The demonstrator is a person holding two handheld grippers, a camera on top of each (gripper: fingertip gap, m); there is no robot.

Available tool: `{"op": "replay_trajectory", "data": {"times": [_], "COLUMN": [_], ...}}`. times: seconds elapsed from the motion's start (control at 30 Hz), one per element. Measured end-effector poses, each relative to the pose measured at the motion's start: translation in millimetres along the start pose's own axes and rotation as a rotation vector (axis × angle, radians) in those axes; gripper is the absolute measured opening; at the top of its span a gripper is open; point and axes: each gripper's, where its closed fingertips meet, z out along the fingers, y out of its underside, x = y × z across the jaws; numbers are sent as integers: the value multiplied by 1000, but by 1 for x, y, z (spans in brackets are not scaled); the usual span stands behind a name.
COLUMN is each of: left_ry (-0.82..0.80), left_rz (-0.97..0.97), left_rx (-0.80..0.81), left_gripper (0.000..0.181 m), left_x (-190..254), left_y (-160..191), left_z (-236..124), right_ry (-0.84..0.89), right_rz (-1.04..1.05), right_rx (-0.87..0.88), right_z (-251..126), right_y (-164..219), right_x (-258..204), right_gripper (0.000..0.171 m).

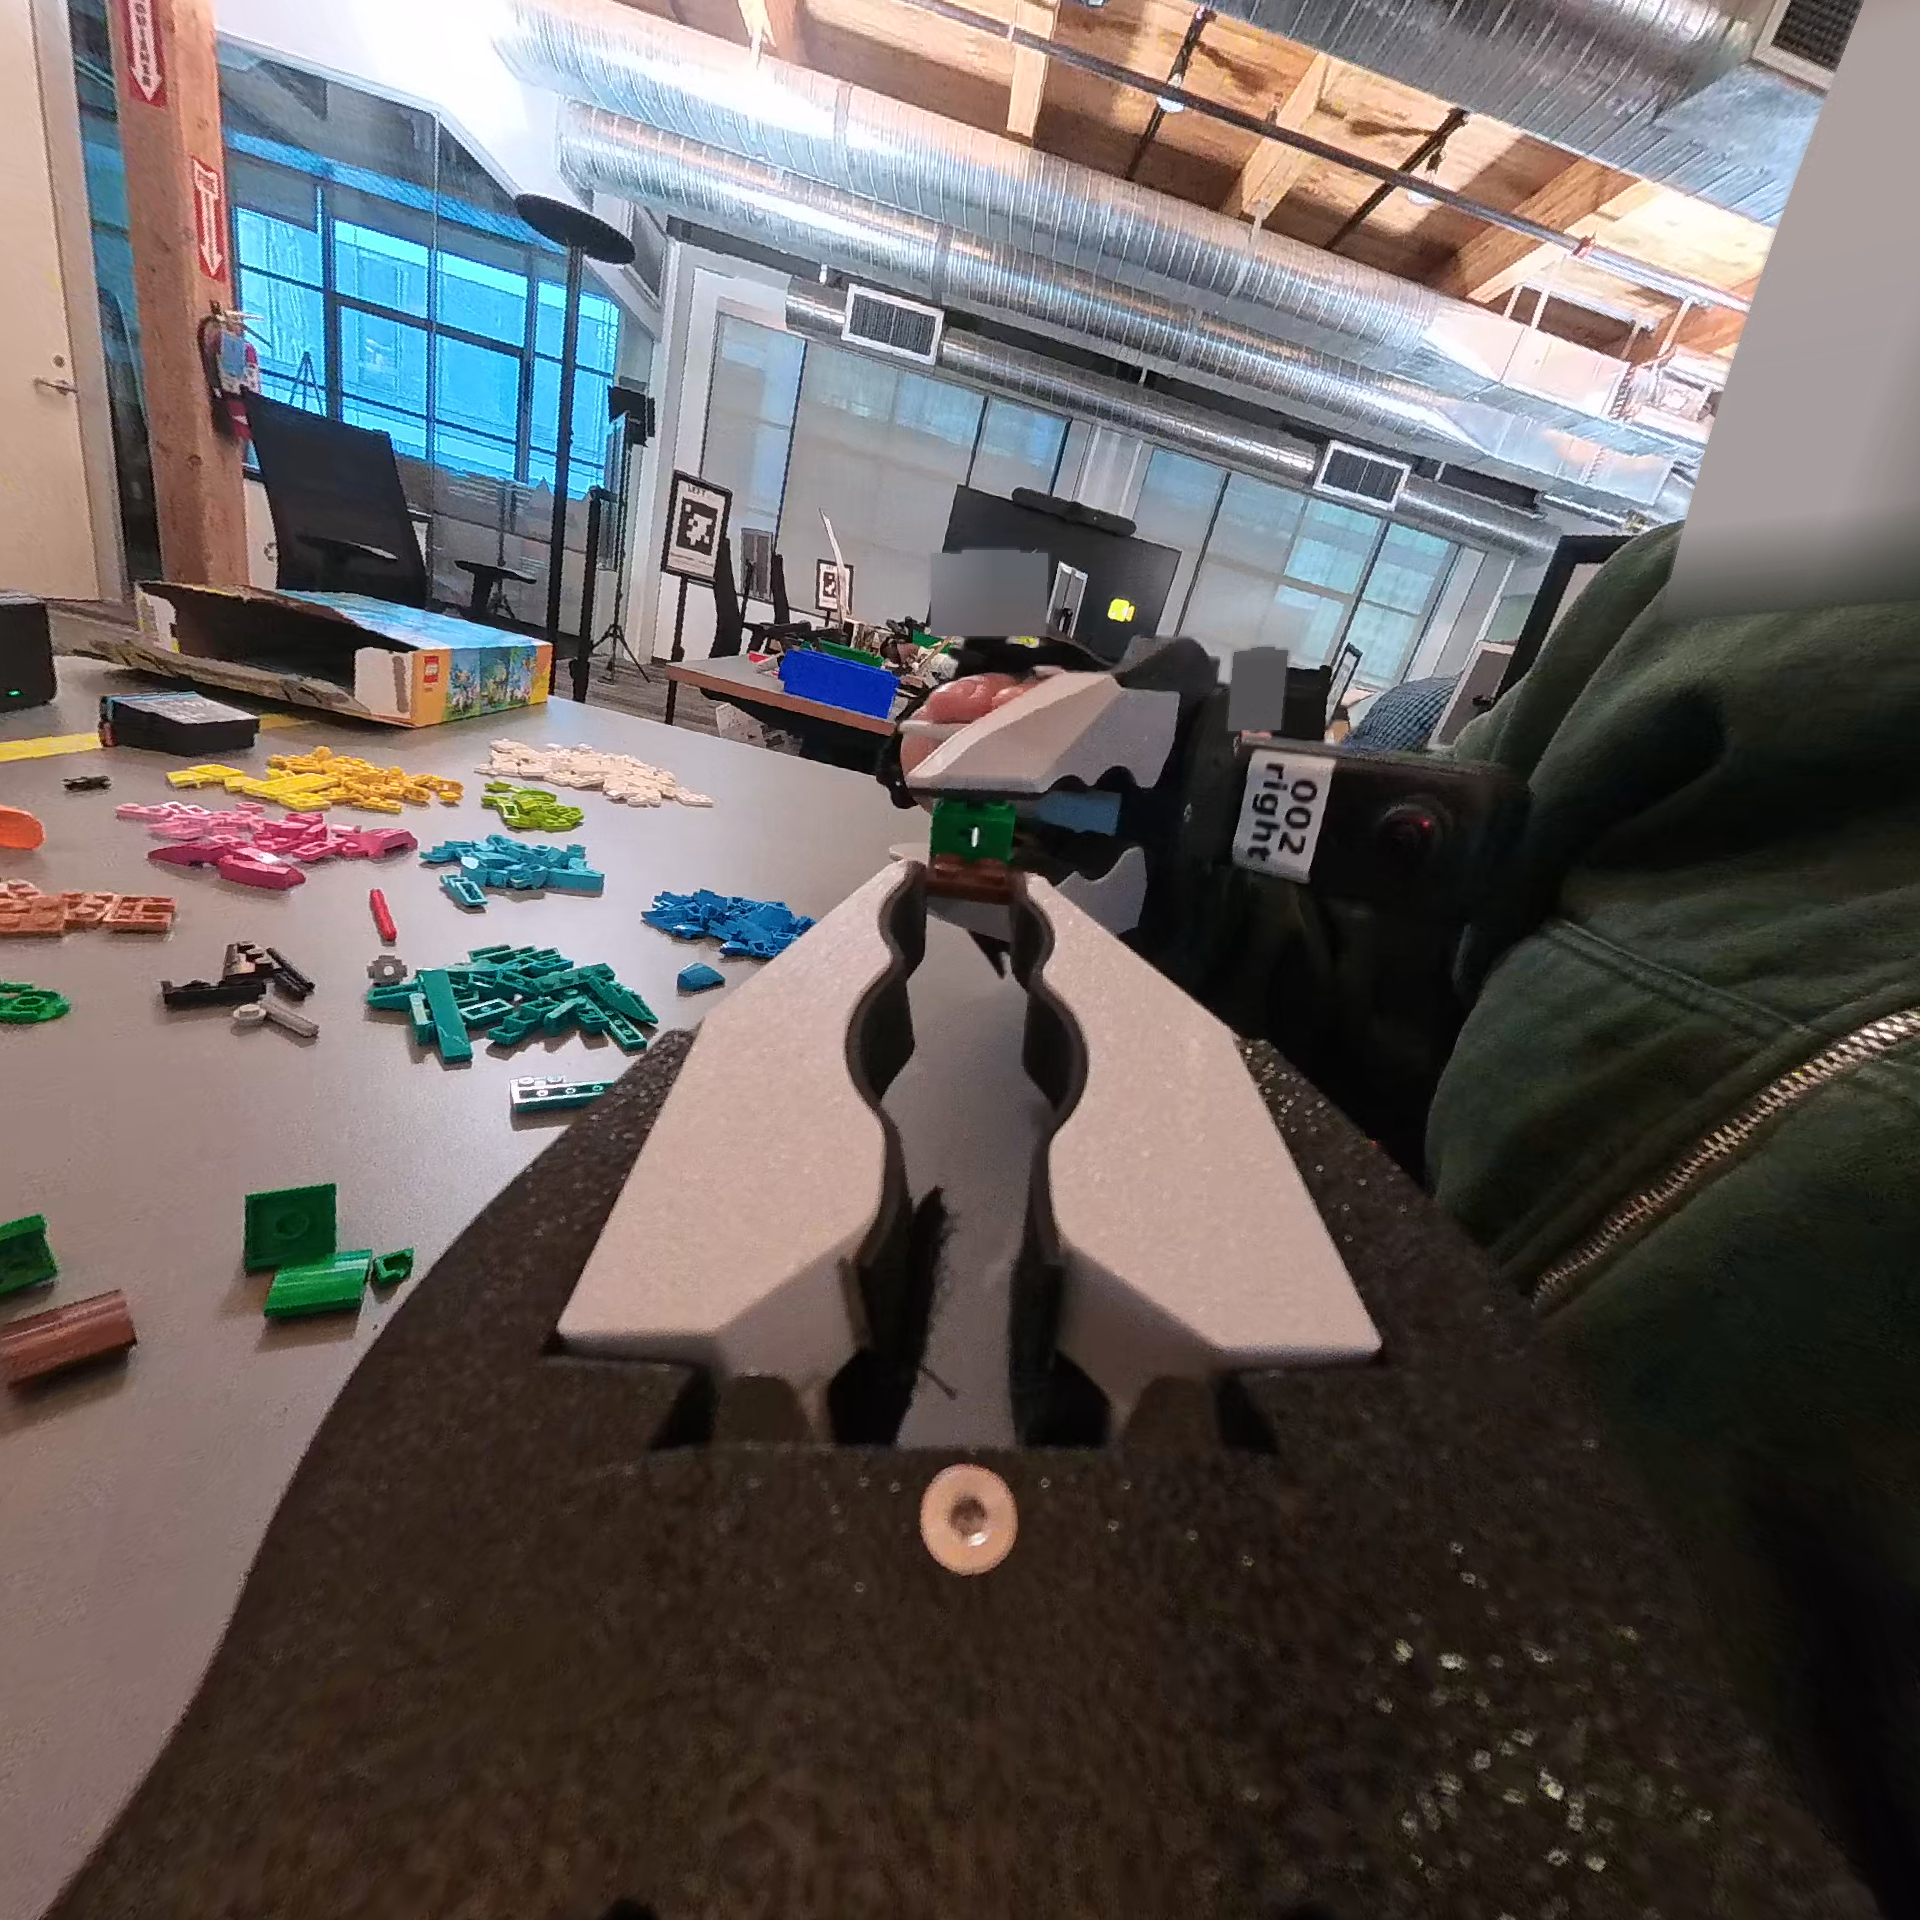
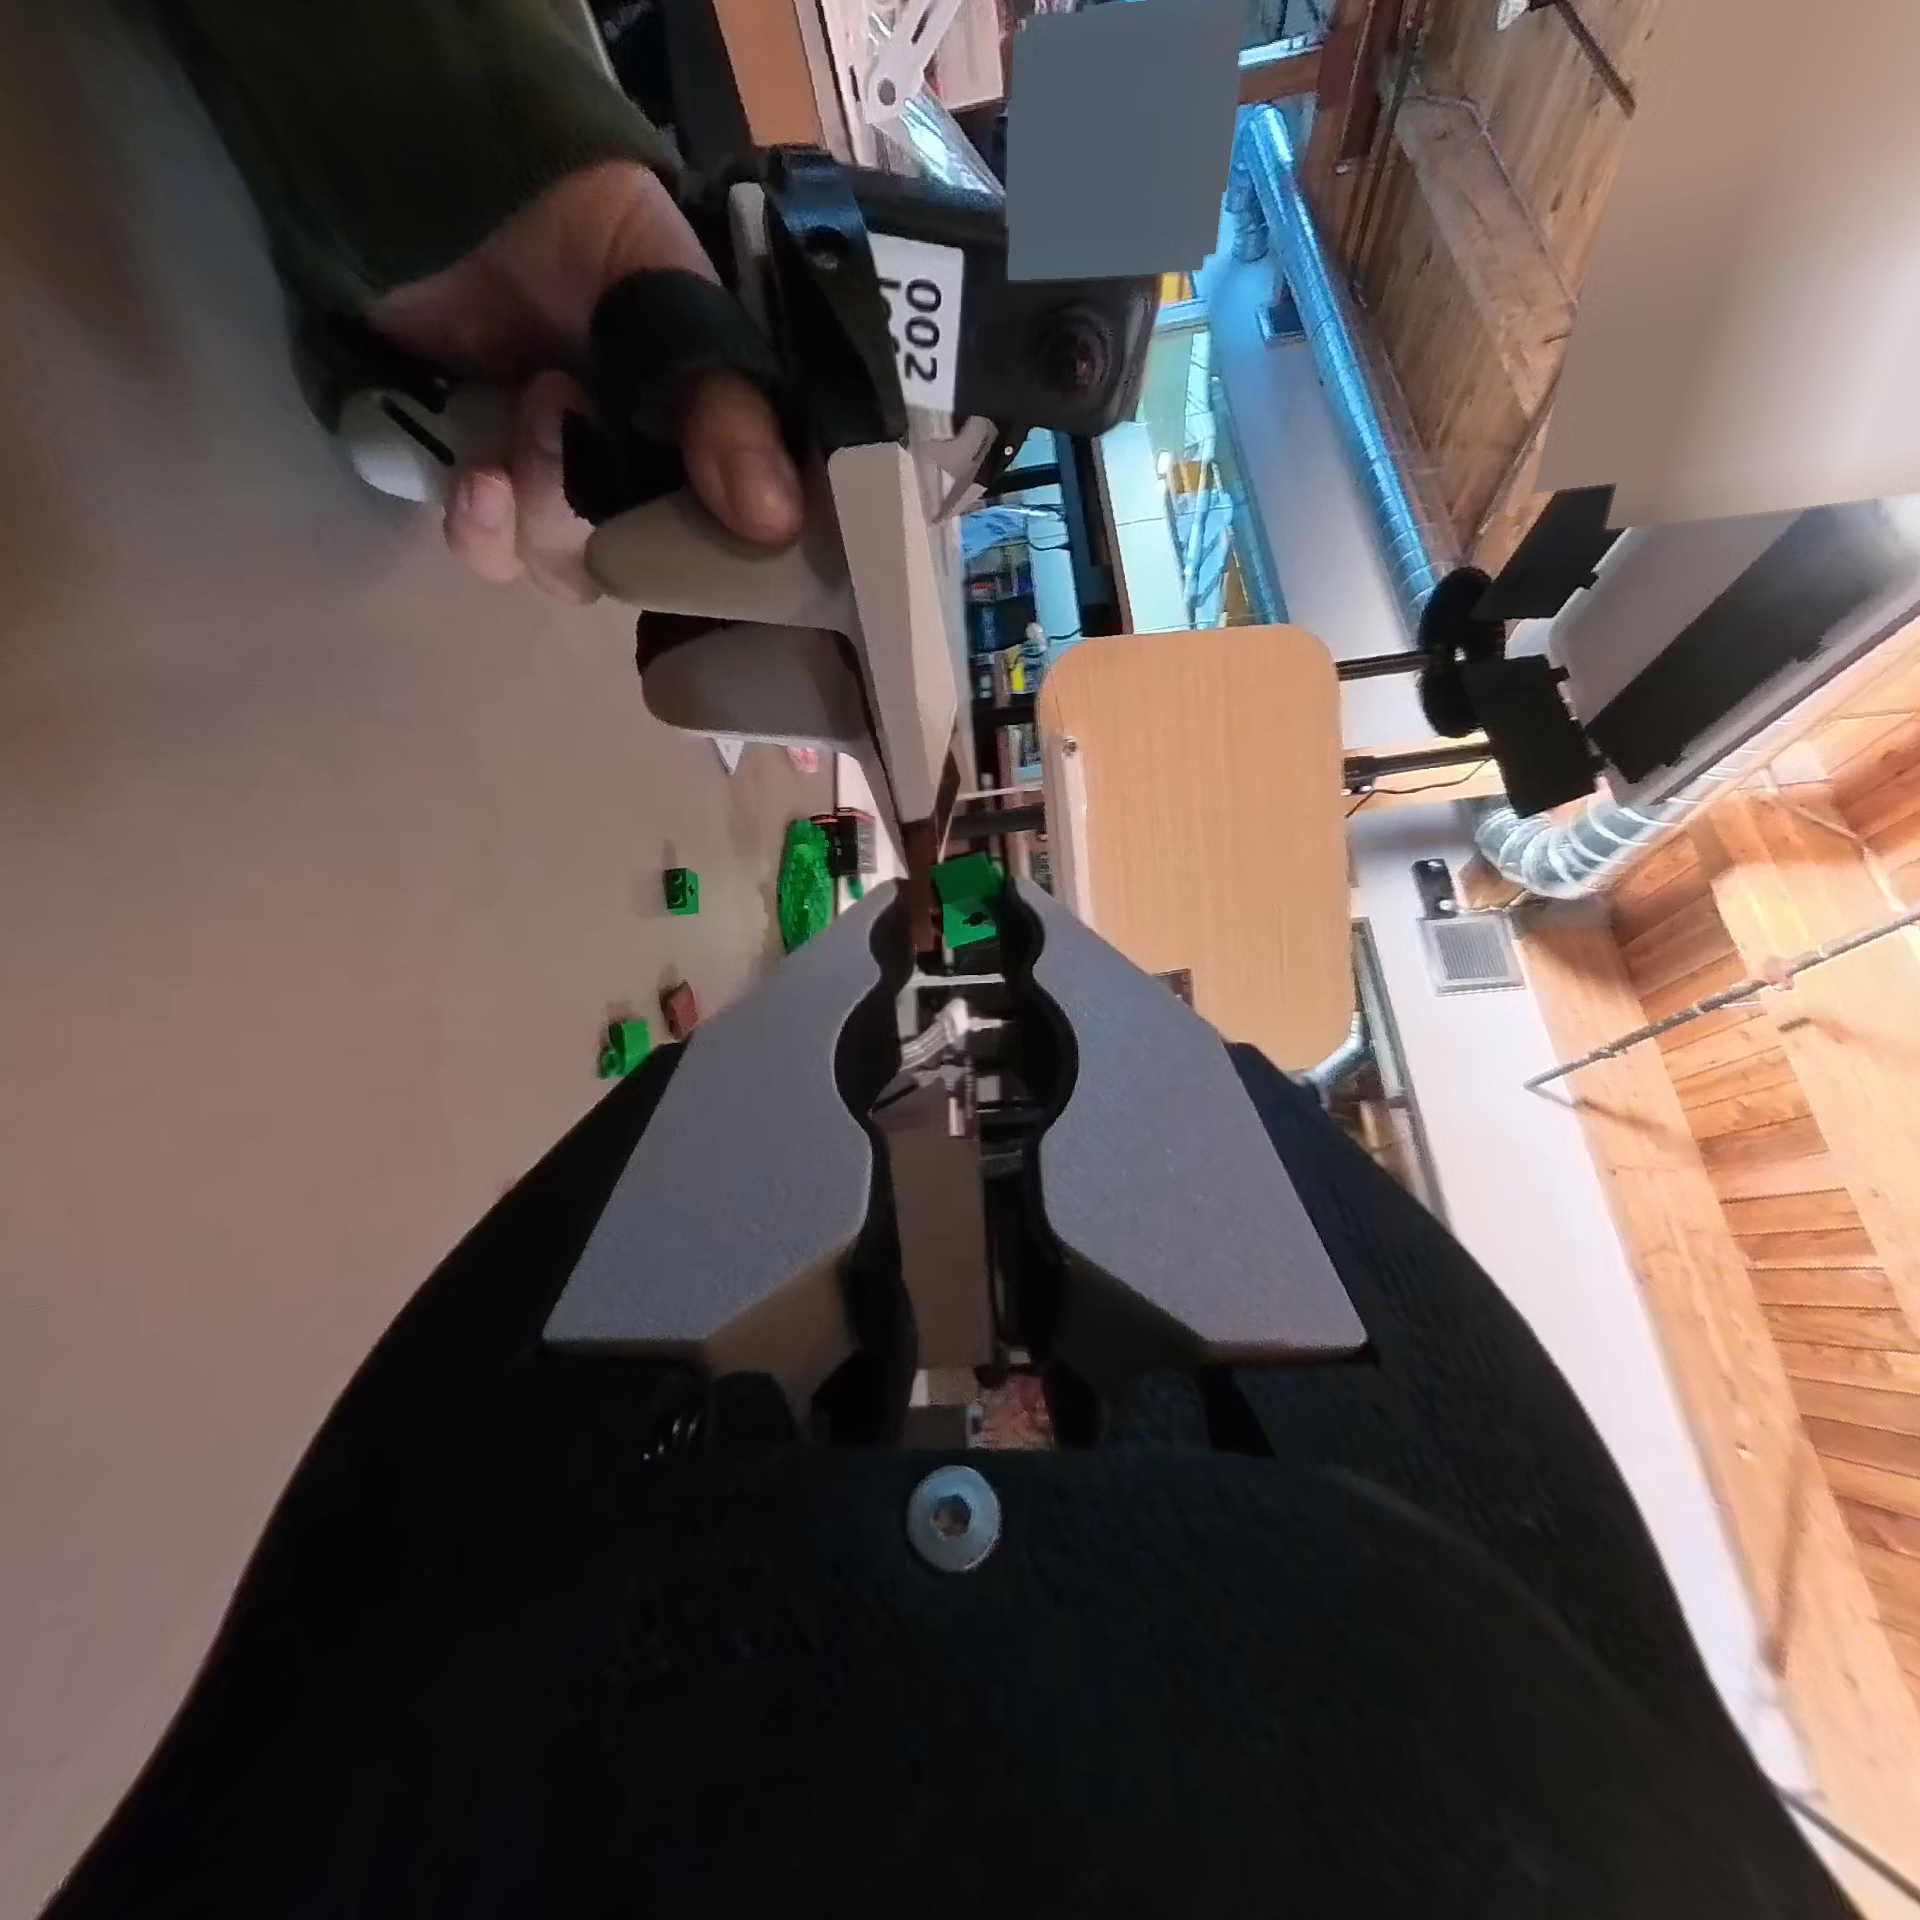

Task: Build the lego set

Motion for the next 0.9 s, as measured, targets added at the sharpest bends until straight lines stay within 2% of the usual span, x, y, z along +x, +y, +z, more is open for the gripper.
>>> {"op": "replay_trajectory", "data": {"times": [0.1, 0.17, 0.23, 0.27, 0.37, 0.43, 0.63, 0.9], "left_ry": [-25, -65, -139, -162, -211, -222, -222, -184], "left_rz": [31, 122, 267, 349, 581, 654, 678, 577], "left_rx": [-8, -15, -70, -95, -137, -181, -218, -119], "left_gripper": [13, 14, 30, 31, 23, 14, 5, 2], "left_x": [-1, -2, -6, -5, -1, -2, -3, 2], "left_y": [1, 1, 5, 7, 10, 17, 20, 7], "left_z": [1, 2, 3, 3, 5, 6, 7, 3], "right_ry": [-77, -144, -213, -240, -290, -313, -331, -221], "right_rz": [71, 136, 187, 206, 271, 298, 360, 454], "right_rx": [-6, -7, -19, -20, -15, -11, 7, 73], "right_z": [1, 1, 1, 1, -1, -2, -4, -2], "right_y": [3, 5, 9, 10, 10, 10, 7, 0], "right_x": [-3, -5, -11, -14, -19, -21, -24, -13], "right_gripper": [14, 14, 14, 14, 14, 14, 14, 17]}}
